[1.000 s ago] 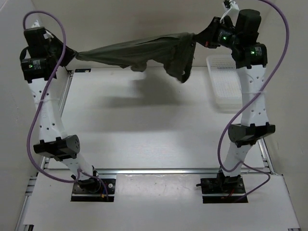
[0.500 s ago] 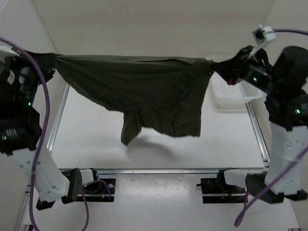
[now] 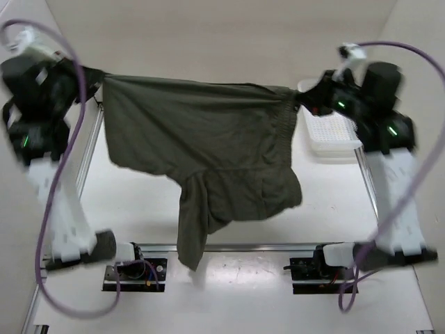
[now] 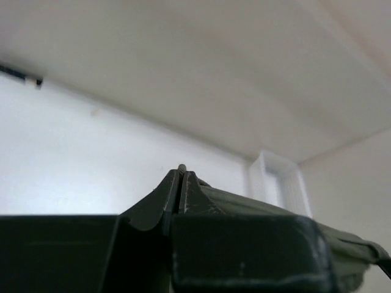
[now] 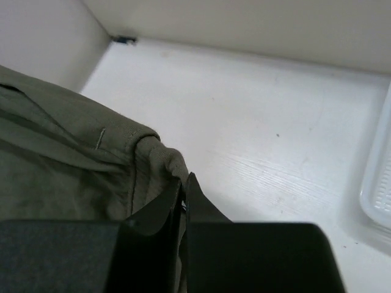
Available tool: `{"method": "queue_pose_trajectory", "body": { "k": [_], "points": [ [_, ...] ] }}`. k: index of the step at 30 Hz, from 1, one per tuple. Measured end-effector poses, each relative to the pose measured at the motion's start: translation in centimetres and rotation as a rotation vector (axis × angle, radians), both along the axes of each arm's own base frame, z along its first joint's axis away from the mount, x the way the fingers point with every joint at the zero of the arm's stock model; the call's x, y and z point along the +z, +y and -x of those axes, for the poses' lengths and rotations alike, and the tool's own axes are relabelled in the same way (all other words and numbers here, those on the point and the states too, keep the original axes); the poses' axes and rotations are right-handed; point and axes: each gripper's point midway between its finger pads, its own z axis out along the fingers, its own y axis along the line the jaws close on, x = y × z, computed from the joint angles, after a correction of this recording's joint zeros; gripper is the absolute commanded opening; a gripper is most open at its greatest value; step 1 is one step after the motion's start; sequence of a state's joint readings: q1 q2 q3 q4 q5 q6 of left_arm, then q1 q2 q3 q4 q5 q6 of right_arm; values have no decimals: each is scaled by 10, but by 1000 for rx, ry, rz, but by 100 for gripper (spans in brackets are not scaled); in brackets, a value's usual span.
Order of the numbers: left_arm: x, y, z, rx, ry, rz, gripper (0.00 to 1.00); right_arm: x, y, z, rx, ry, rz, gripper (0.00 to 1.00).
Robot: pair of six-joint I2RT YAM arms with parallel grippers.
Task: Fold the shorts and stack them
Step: Flatten the shorts out
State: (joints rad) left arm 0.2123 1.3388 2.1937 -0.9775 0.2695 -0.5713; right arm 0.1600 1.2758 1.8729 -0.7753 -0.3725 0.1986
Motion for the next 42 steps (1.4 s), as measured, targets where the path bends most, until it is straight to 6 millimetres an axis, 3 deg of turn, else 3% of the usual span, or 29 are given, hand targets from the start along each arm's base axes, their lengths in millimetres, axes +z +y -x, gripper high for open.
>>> {"method": "queue_pose_trajectory", "body": {
  "k": [1,2,3,4,5,7,8,10,12,14,15,16,18,19,20,22,24,28,30,31,32,34,35,38,41,42],
  "points": [
    [-24,2,-34,-16,71,11,13,-22,4,-28,-8,58,9,2],
    [-47,3,-68,-29,134,15,44,-43,7,-54,-18,107,20,15],
    [-71,5,-99,-38,190,5,68,-70,11,-81,-26,173,30,38],
    [-103,8,-137,-39,256,-3,84,-100,14,-113,-47,245,47,62],
    [-139,11,-172,-40,331,-6,98,-123,16,-139,-66,295,58,67],
    [-201,18,-225,-44,445,-6,100,-177,19,-188,-98,400,88,72],
    [-235,20,-240,-45,512,2,100,-199,20,-204,-109,441,97,72],
    [-296,22,-247,-48,659,17,100,-237,19,-212,-128,526,116,77],
    [-339,21,-231,-45,783,27,93,-259,17,-199,-143,591,128,77],
    [-352,19,-204,-42,854,34,71,-260,14,-169,-155,619,136,72],
    [-348,18,-192,-36,860,30,63,-256,13,-156,-157,615,131,70],
    [-339,16,-178,-34,856,21,45,-248,12,-142,-160,605,120,61],
    [-313,6,-149,-34,810,-10,29,-233,10,-108,-154,566,101,49],
    [-298,-2,-132,-43,782,-26,14,-226,9,-89,-154,550,86,35],
    [-286,-11,-118,-56,756,-33,10,-223,7,-75,-153,539,80,21],
    [-272,-31,-86,-93,705,-57,10,-227,4,-47,-161,526,48,0],
    [-281,-51,-54,-137,710,-64,10,-252,-1,-17,-179,588,35,0],
    [-344,-86,-3,-216,871,-77,10,-322,-10,38,-225,769,35,2],
    [-381,-109,24,-271,982,-90,16,-345,-14,61,-253,851,28,21],
    [-395,-121,37,-302,1026,-93,25,-351,-15,67,-263,875,23,33],
    [-408,-130,51,-327,1071,-90,32,-355,-14,71,-271,894,12,54],
    [-429,-145,75,-371,1137,-85,50,-358,-12,72,-283,904,-21,62],
    [-439,-150,85,-382,1168,-83,71,-360,-10,71,-283,908,-42,62],
    [-462,-153,103,-367,1237,-78,81,-371,-7,70,-292,930,-106,63],
    [-480,-149,102,-320,1276,-84,80,-388,-7,68,-317,979,-148,65],
    [-486,-148,98,-309,1284,-90,80,-392,-6,66,-324,992,-153,71]
  ]
}}
